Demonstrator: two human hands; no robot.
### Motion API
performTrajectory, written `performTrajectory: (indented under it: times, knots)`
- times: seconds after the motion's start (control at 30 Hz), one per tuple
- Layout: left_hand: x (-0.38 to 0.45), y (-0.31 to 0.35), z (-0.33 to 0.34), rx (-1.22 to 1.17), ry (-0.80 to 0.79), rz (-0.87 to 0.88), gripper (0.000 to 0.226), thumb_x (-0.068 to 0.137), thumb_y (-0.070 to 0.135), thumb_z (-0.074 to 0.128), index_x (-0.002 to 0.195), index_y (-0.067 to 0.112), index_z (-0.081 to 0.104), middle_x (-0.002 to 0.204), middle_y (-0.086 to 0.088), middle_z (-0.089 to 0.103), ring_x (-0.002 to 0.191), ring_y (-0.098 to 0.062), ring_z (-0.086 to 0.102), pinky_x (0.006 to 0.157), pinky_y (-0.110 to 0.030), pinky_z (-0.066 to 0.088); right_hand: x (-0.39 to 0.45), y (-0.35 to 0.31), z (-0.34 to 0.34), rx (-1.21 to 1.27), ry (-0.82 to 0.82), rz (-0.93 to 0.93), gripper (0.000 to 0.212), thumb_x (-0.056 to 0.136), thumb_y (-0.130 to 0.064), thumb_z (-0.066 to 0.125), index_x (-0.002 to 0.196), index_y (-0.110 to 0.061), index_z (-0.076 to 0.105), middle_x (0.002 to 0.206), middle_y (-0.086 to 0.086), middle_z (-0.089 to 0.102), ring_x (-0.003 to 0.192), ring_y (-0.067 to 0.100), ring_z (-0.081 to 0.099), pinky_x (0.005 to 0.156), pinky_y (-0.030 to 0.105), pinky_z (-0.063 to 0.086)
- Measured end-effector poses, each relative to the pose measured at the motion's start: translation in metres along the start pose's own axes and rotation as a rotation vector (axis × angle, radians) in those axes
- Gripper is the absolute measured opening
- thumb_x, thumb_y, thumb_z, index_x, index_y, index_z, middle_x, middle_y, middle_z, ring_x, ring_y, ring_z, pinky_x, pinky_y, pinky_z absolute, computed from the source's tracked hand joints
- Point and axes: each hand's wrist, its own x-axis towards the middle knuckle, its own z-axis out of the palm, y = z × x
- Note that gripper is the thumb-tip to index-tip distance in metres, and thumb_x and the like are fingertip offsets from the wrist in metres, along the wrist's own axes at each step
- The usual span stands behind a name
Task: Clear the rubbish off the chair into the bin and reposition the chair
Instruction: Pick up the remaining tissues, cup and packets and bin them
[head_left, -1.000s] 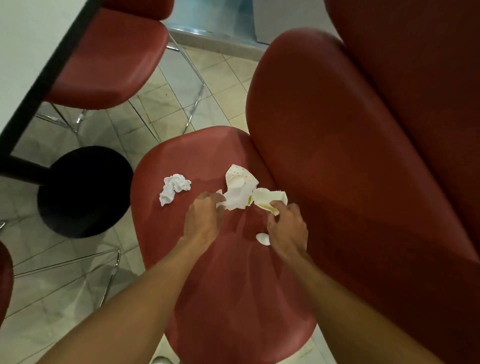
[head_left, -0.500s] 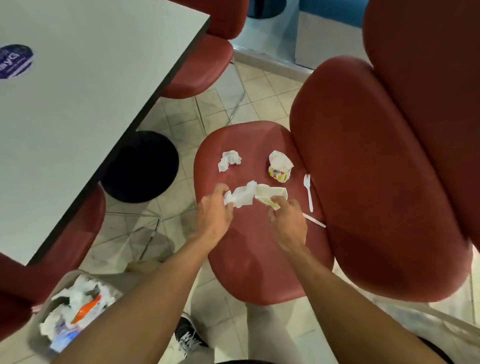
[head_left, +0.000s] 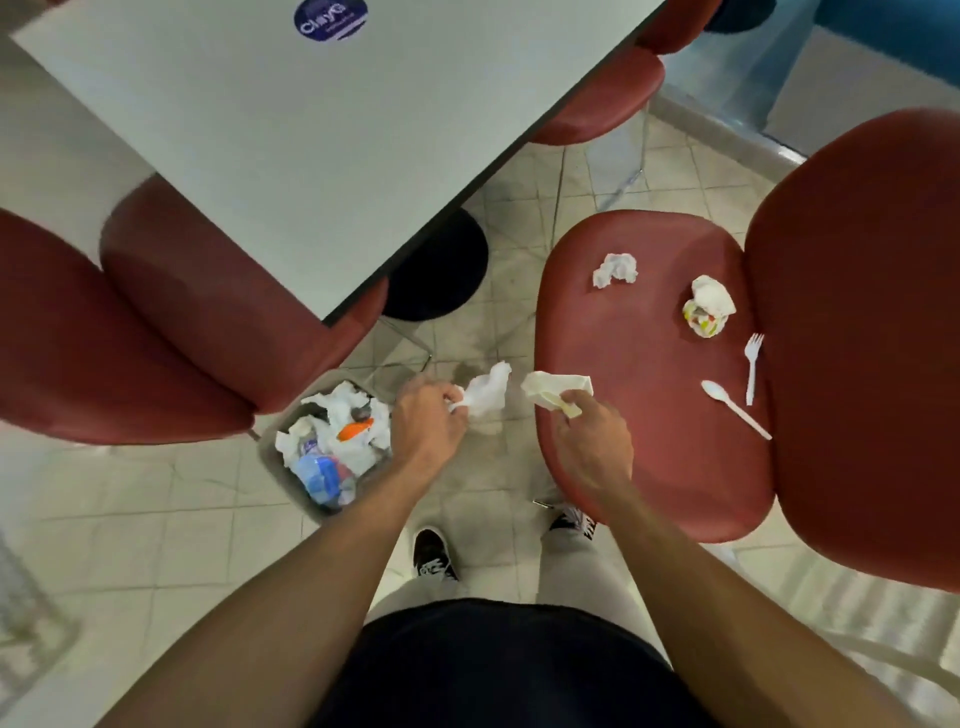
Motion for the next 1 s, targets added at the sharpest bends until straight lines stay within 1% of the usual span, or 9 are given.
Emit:
performTrajectory:
  times: [0.17,0.3,0.43,0.5,0.6,0.73,0.87,0.93,1.0]
  knots:
    - [-0.019,-0.074,-0.033,-0.086,0.062,-0.158,0.018,0.083,0.021,0.067,0.100,0.018,0.071,0.102,-0.004,0.068,0.096,-0.024,0.062,0.082,-0.030,0.047,-0.021,-0.041,0.044,-0.061,-0.144,-0.129,0.032,0.088,-0.033,0.057,0.119,-0.030,0.062,0.114,0.008,0.064,0.101,0.029,0.061,0.087,0.036,0.048]
    - [-0.028,-0.126,-0.056,-0.121,0.120,-0.331,0.016,0.083,0.029,0.064,0.097,0.023,0.069,0.098,0.001,0.070,0.098,-0.022,0.062,0.083,-0.033,0.049,-0.034,-0.073,0.077,-0.082,-0.228,-0.242,0.029,0.087,-0.029,0.062,0.116,-0.025,0.067,0.119,0.008,0.059,0.099,0.025,0.061,0.085,0.028,0.046]
    - [-0.035,-0.171,-0.068,-0.140,0.162,-0.496,0.017,0.081,0.031,0.065,0.094,0.021,0.070,0.098,-0.003,0.071,0.099,-0.028,0.062,0.080,-0.033,0.047,-0.048,-0.098,0.114,-0.068,-0.283,-0.305,0.028,0.085,-0.027,0.067,0.112,-0.023,0.069,0.117,0.006,0.054,0.098,0.023,0.060,0.089,0.033,0.049]
    - [-0.035,-0.190,-0.068,-0.160,0.165,-0.539,0.018,0.080,0.031,0.065,0.092,0.019,0.070,0.098,-0.005,0.071,0.099,-0.031,0.062,0.080,-0.035,0.048,-0.053,-0.108,0.130,-0.071,-0.293,-0.329,0.029,0.084,-0.029,0.069,0.113,-0.024,0.069,0.114,0.002,0.051,0.094,0.021,0.058,0.084,0.032,0.049]
    - [-0.031,-0.209,-0.065,-0.174,0.152,-0.578,0.016,0.079,0.032,0.066,0.087,0.019,0.070,0.093,-0.006,0.071,0.095,-0.031,0.063,0.077,-0.034,0.049,-0.056,-0.125,0.151,-0.043,-0.310,-0.341,0.030,0.081,-0.029,0.072,0.111,-0.024,0.070,0.108,-0.001,0.049,0.088,0.017,0.055,0.077,0.026,0.043]
    - [-0.017,-0.221,-0.056,-0.192,0.131,-0.615,0.018,0.079,0.032,0.066,0.087,0.016,0.071,0.092,-0.006,0.071,0.093,-0.030,0.063,0.072,-0.031,0.046,-0.053,-0.147,0.181,-0.014,-0.333,-0.367,0.031,0.079,-0.025,0.075,0.110,-0.021,0.071,0.107,-0.005,0.047,0.086,0.016,0.055,0.077,0.030,0.045]
    - [-0.001,-0.235,-0.043,-0.219,0.106,-0.605,0.023,0.079,0.038,0.066,0.086,0.017,0.069,0.090,-0.005,0.070,0.090,-0.028,0.064,0.073,-0.032,0.049,-0.042,-0.167,0.213,-0.116,-0.334,-0.445,0.035,0.080,-0.026,0.072,0.115,-0.022,0.068,0.120,0.001,0.049,0.096,0.021,0.059,0.074,0.024,0.037]
    - [0.003,-0.237,-0.039,-0.222,0.087,-0.586,0.025,0.079,0.044,0.066,0.090,0.022,0.067,0.094,-0.001,0.069,0.093,-0.025,0.063,0.077,-0.032,0.050,-0.036,-0.175,0.223,-0.163,-0.379,-0.491,0.042,0.082,-0.025,0.071,0.123,-0.021,0.063,0.129,0.003,0.044,0.106,0.023,0.056,0.078,0.024,0.038]
    - [0.008,-0.242,-0.037,-0.186,0.057,-0.575,0.029,0.080,0.048,0.065,0.097,0.024,0.065,0.100,0.001,0.068,0.097,-0.024,0.061,0.078,-0.032,0.047,-0.029,-0.179,0.238,-0.294,-0.447,-0.540,0.049,0.086,-0.026,0.067,0.132,-0.022,0.054,0.137,0.006,0.035,0.119,0.025,0.046,0.089,0.031,0.043]
